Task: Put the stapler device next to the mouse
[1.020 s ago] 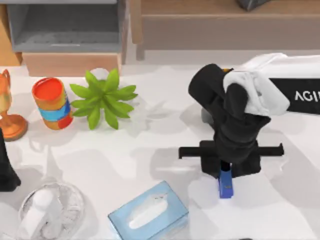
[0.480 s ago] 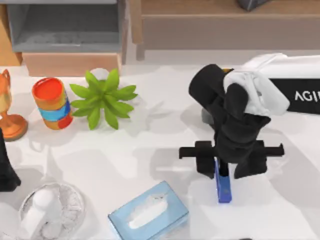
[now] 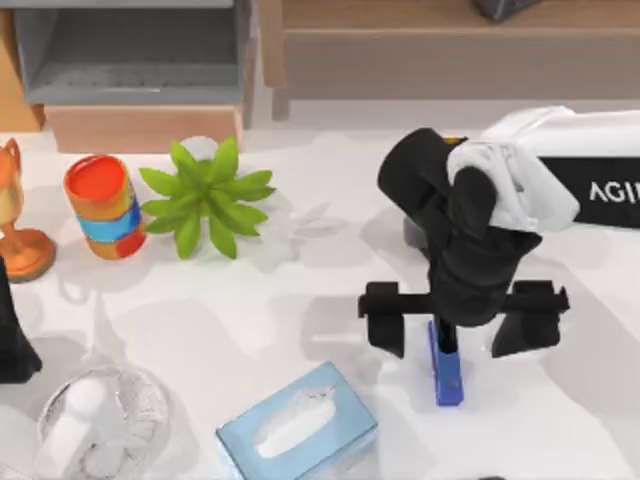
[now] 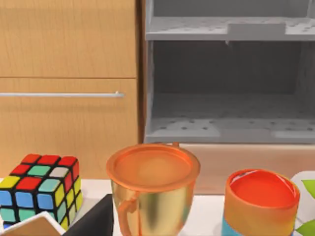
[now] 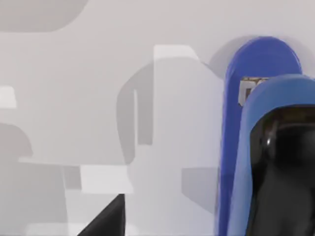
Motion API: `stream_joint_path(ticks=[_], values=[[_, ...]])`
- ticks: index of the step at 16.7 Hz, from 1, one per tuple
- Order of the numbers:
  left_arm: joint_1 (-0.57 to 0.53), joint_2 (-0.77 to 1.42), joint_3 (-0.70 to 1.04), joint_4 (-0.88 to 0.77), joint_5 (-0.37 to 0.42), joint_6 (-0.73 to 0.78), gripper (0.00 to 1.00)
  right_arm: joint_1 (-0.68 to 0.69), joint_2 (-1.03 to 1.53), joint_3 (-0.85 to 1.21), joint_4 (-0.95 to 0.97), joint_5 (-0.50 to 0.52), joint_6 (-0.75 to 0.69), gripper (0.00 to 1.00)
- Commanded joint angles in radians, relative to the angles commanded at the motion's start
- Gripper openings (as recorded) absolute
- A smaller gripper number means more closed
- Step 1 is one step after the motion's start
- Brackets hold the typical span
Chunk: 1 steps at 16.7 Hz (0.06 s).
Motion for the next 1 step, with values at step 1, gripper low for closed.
stream_joint_path(ticks=[1], values=[[0.000, 0.000, 0.000, 0.000, 0.000, 0.000, 1.00, 0.000, 0.000, 0.000, 0.000, 0.000, 0.000, 1.00]])
